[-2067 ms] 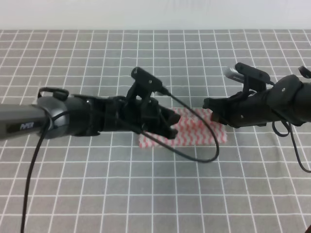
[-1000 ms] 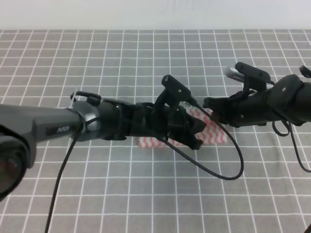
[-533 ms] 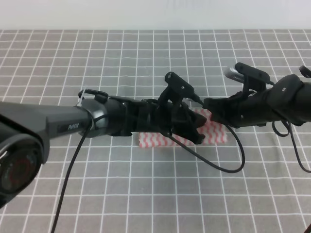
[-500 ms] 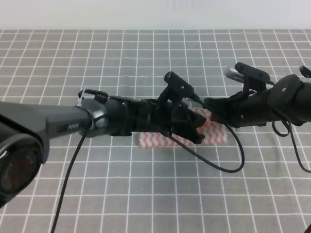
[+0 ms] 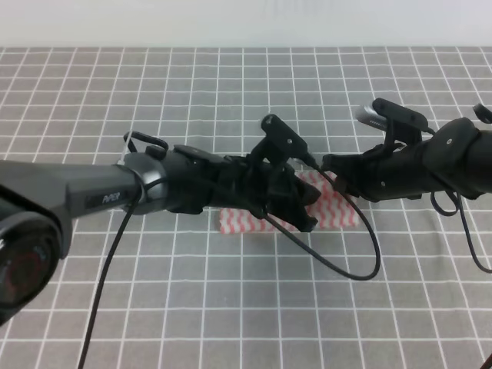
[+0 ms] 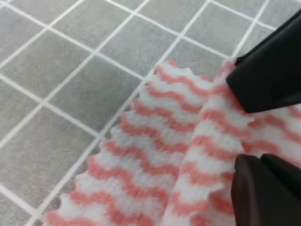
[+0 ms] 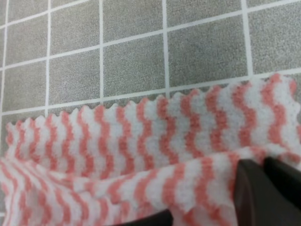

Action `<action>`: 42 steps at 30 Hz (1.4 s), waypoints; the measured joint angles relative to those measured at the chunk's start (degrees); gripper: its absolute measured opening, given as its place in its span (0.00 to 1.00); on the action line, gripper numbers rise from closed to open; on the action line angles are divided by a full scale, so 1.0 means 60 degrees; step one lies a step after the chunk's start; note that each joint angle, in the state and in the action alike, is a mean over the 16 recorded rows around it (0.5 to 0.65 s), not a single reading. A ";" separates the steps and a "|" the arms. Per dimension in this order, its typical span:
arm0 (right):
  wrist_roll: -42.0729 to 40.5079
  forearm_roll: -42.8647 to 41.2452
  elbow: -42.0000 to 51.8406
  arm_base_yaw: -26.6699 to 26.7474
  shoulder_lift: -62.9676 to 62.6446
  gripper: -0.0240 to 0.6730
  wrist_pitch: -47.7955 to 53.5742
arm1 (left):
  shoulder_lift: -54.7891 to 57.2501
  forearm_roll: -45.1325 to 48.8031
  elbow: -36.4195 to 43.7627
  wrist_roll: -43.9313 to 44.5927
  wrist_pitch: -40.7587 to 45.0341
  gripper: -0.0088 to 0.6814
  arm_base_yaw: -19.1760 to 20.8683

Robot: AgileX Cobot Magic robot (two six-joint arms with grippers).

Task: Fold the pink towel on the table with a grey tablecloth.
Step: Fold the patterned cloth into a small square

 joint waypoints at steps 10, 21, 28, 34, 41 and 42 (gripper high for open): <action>0.0000 0.0007 -0.0004 0.0001 0.0013 0.03 -0.0003 | 0.0181 -0.0120 0.0001 0.0282 -0.0913 0.01 0.0007; 0.0000 0.0014 -0.0003 0.0002 0.0006 0.03 -0.0003 | 0.0256 -0.0892 -0.0007 0.0904 -0.1343 0.01 0.0007; 0.0000 0.0016 -0.0004 0.0002 -0.0001 0.04 -0.0003 | 0.0256 -0.1454 -0.0011 0.1392 -0.1394 0.01 0.0007; -0.0002 0.0068 -0.0004 0.0002 -0.0001 0.05 -0.0068 | 0.0264 -0.1589 -0.0011 0.1622 -0.1411 0.01 0.0007; -0.0010 0.0155 -0.0004 -0.0015 -0.0009 0.07 -0.0294 | 0.0241 -0.1600 -0.0011 0.1667 -0.1472 0.01 0.0008; -0.0011 0.0168 -0.0004 -0.0017 -0.0013 0.07 -0.0327 | 0.0232 -0.1600 -0.0011 0.1670 -0.1489 0.01 0.0009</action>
